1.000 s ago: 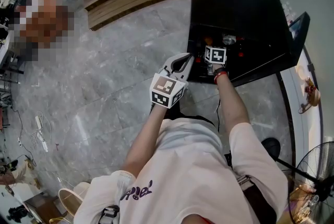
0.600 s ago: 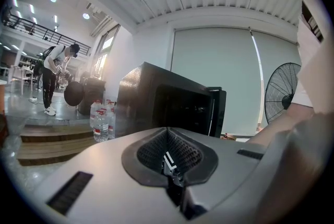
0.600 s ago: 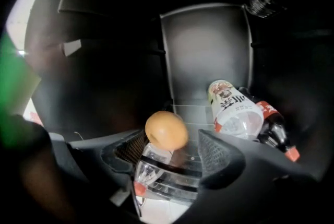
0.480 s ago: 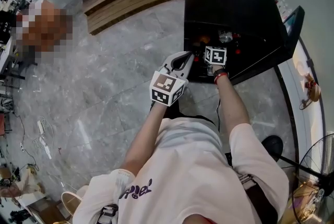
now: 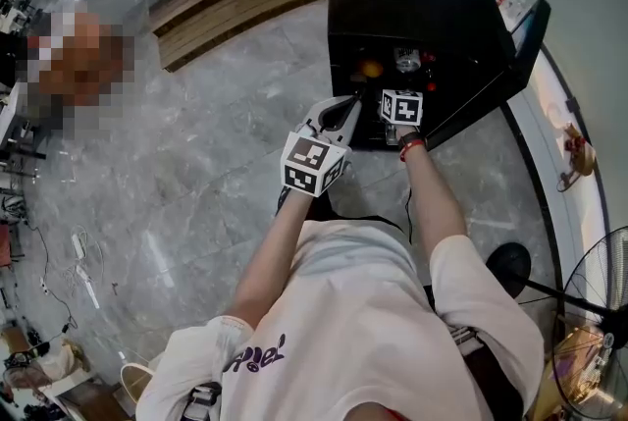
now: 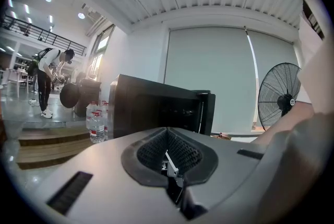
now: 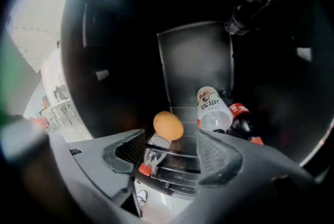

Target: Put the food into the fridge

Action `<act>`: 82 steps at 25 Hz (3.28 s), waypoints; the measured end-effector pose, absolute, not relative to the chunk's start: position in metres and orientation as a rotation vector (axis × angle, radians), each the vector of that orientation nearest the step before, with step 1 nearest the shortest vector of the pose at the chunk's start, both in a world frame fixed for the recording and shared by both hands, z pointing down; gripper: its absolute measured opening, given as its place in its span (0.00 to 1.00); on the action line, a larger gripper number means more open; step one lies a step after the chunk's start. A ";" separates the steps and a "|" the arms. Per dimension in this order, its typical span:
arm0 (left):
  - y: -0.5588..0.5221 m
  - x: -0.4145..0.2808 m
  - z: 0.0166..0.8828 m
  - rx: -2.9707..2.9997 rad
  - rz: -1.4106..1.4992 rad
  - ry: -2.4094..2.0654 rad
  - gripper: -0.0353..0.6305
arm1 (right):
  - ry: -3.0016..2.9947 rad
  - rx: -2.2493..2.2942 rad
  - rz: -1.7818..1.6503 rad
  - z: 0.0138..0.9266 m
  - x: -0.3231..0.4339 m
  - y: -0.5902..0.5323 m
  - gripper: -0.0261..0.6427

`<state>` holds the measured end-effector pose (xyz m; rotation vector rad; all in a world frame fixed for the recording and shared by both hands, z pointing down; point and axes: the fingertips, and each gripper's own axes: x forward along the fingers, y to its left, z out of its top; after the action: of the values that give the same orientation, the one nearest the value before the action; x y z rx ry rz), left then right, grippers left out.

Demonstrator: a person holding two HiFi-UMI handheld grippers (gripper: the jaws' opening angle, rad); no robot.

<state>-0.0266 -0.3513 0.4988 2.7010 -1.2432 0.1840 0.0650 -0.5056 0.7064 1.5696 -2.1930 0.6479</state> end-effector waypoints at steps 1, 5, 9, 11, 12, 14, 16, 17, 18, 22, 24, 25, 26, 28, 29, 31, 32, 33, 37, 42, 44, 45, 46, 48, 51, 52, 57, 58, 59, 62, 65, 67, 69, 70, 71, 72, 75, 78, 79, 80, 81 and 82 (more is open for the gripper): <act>-0.348 -0.024 0.497 2.702 0.184 -1.241 0.08 | -2.193 1.575 0.647 0.702 0.068 -0.501 0.50; -0.338 -0.018 0.493 2.701 0.182 -1.240 0.08 | -2.216 1.570 0.642 0.692 0.074 -0.485 0.49; -0.329 -0.015 0.491 2.701 0.193 -1.244 0.08 | -2.210 1.601 0.612 0.675 0.087 -0.469 0.47; -0.327 -0.015 0.488 2.698 0.197 -1.249 0.08 | -2.217 1.608 0.602 0.666 0.091 -0.462 0.46; -0.325 -0.015 0.486 2.695 0.199 -1.253 0.08 | -2.228 1.602 0.597 0.663 0.091 -0.458 0.45; -0.322 -0.015 0.480 2.693 0.202 -1.260 0.08 | -2.243 1.591 0.588 0.654 0.092 -0.449 0.44; -0.318 -0.014 0.472 2.694 0.200 -1.265 0.08 | -2.251 1.589 0.581 0.643 0.094 -0.440 0.41; -0.317 -0.013 0.468 2.694 0.197 -1.267 0.08 | -2.256 1.589 0.579 0.636 0.095 -0.435 0.40; -0.315 -0.012 0.464 2.693 0.195 -1.269 0.08 | -2.263 1.589 0.578 0.630 0.096 -0.431 0.39; -0.308 -0.009 0.450 2.688 0.199 -1.274 0.08 | -2.273 1.591 0.571 0.603 0.103 -0.413 0.36; -0.304 -0.009 0.450 2.677 0.203 -1.276 0.08 | -2.270 1.598 0.579 0.598 0.108 -0.403 0.34; -0.303 -0.010 0.451 2.668 0.200 -1.279 0.08 | -2.270 1.603 0.586 0.596 0.110 -0.398 0.34; -0.302 -0.011 0.452 2.660 0.193 -1.284 0.08 | -2.273 1.605 0.590 0.593 0.111 -0.395 0.33; -0.304 -0.015 0.451 2.644 0.178 -1.301 0.08 | -2.286 1.607 0.585 0.584 0.113 -0.391 0.32; -0.305 -0.017 0.450 2.636 0.174 -1.310 0.08 | -2.291 1.610 0.581 0.580 0.115 -0.390 0.31; -0.304 -0.020 0.451 2.619 0.173 -1.323 0.08 | -2.301 1.619 0.582 0.573 0.118 -0.385 0.30; -0.304 -0.022 0.453 2.613 0.174 -1.326 0.08 | -2.304 1.625 0.579 0.570 0.119 -0.382 0.29; -0.305 -0.023 0.455 2.609 0.175 -1.327 0.08 | -2.305 1.631 0.572 0.566 0.121 -0.380 0.29; -0.305 -0.028 0.448 2.588 0.161 -1.346 0.08 | -2.312 1.644 0.535 0.546 0.124 -0.372 0.26; -0.302 -0.033 0.450 2.580 0.136 -1.382 0.08 | -2.351 1.652 0.502 0.532 0.124 -0.359 0.22; -0.301 -0.034 0.449 2.583 0.139 -1.386 0.08 | -2.362 1.657 0.496 0.525 0.125 -0.354 0.21; -0.301 -0.035 0.448 2.584 0.142 -1.388 0.08 | -2.366 1.659 0.495 0.522 0.124 -0.353 0.20; -0.301 -0.036 0.447 2.584 0.144 -1.390 0.08 | -2.369 1.661 0.493 0.519 0.124 -0.352 0.19; -0.302 -0.037 0.446 2.582 0.144 -1.397 0.08 | -2.373 1.664 0.485 0.513 0.122 -0.350 0.18; -0.303 -0.041 0.444 2.575 0.137 -1.408 0.08 | -2.383 1.667 0.473 0.504 0.120 -0.347 0.16; -0.304 -0.042 0.443 2.574 0.135 -1.410 0.08 | -2.387 1.667 0.468 0.501 0.119 -0.346 0.15; -0.305 -0.042 0.440 2.581 0.133 -1.412 0.08 | -2.391 1.678 0.446 0.490 0.123 -0.340 0.12; -0.305 -0.041 0.440 2.582 0.134 -1.412 0.08 | -2.392 1.682 0.442 0.488 0.123 -0.339 0.11; -0.305 -0.041 0.439 2.584 0.137 -1.411 0.08 | -2.394 1.685 0.438 0.485 0.124 -0.338 0.11; -0.306 -0.041 0.438 2.589 0.140 -1.411 0.08 | -2.405 1.693 0.438 0.479 0.125 -0.335 0.09; -0.306 -0.041 0.435 2.593 0.139 -1.412 0.08 | -2.414 1.712 0.445 0.472 0.127 -0.330 0.07; -0.305 -0.041 0.435 2.594 0.139 -1.414 0.08 | -2.413 1.721 0.434 0.470 0.128 -0.328 0.06; -0.305 -0.040 0.434 2.595 0.142 -1.414 0.08 | -2.413 1.726 0.422 0.468 0.131 -0.325 0.06; -0.304 -0.040 0.434 2.596 0.143 -1.414 0.08 | -2.414 1.729 0.419 0.466 0.132 -0.324 0.06; -0.304 -0.040 0.433 2.597 0.142 -1.415 0.08 | -2.414 1.734 0.414 0.465 0.133 -0.323 0.06; -0.304 -0.041 0.432 2.598 0.141 -1.416 0.08 | -2.415 1.739 0.407 0.463 0.133 -0.322 0.06; -0.304 -0.042 0.431 2.600 0.137 -1.419 0.08 | -2.419 1.756 0.381 0.458 0.134 -0.321 0.06; -0.304 -0.041 0.429 2.605 0.134 -1.422 0.08 | -2.429 1.774 0.369 0.453 0.136 -0.322 0.06; -0.304 -0.041 0.428 2.607 0.133 -1.423 0.08 | -2.432 1.779 0.360 0.452 0.136 -0.321 0.06; -0.303 -0.041 0.427 2.609 0.132 -1.425 0.08 | -2.434 1.784 0.346 0.449 0.136 -0.320 0.06; -0.302 -0.041 0.427 2.611 0.130 -1.426 0.08 | -2.436 1.789 0.327 0.446 0.136 -0.319 0.06; -0.302 -0.041 0.426 2.613 0.129 -1.426 0.08 | -2.438 1.793 0.309 0.444 0.136 -0.318 0.06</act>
<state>-0.0411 -0.3016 0.4255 2.6134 -1.4261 0.1286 0.1358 -0.3178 0.4436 1.7929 -2.4382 0.3093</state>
